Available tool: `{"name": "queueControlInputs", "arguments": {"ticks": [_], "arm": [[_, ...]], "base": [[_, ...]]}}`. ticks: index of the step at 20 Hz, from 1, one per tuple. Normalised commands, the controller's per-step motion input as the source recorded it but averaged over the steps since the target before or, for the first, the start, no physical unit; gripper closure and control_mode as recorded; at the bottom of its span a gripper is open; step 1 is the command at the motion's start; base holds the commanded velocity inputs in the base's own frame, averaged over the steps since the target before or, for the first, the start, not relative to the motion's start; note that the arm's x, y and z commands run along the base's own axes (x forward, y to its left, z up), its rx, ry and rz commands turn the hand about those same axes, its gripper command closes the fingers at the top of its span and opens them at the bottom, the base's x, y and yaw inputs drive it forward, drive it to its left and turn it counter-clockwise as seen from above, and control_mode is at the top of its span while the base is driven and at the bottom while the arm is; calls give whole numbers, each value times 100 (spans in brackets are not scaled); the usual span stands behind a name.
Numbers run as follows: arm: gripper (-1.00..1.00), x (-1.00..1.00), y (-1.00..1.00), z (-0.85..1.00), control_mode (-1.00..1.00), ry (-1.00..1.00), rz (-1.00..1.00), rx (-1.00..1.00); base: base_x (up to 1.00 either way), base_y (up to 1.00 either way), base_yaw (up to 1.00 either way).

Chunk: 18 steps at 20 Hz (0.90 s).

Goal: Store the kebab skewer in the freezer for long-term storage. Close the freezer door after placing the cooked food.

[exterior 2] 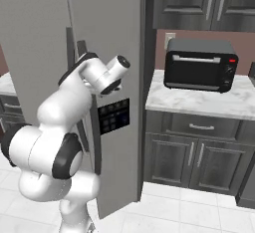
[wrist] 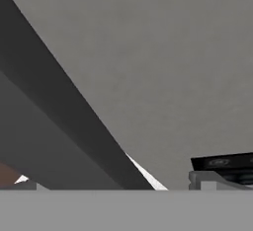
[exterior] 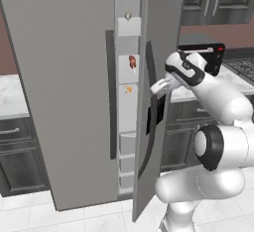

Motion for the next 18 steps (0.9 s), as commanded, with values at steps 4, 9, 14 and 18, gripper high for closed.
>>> {"name": "queueControlInputs", "arguments": {"ticks": [4,9,14,18], "arm": [[-100,45,41,0,-100,0,-14,-11],[-100,40,32,0,-100,0,-15,-12],[-100,31,16,0,-100,0,-13,-8],[-100,38,5,0,-100,0,-11,-5]], "base": [[0,0,0],[0,0,0],[0,0,0],[0,0,0]]}}
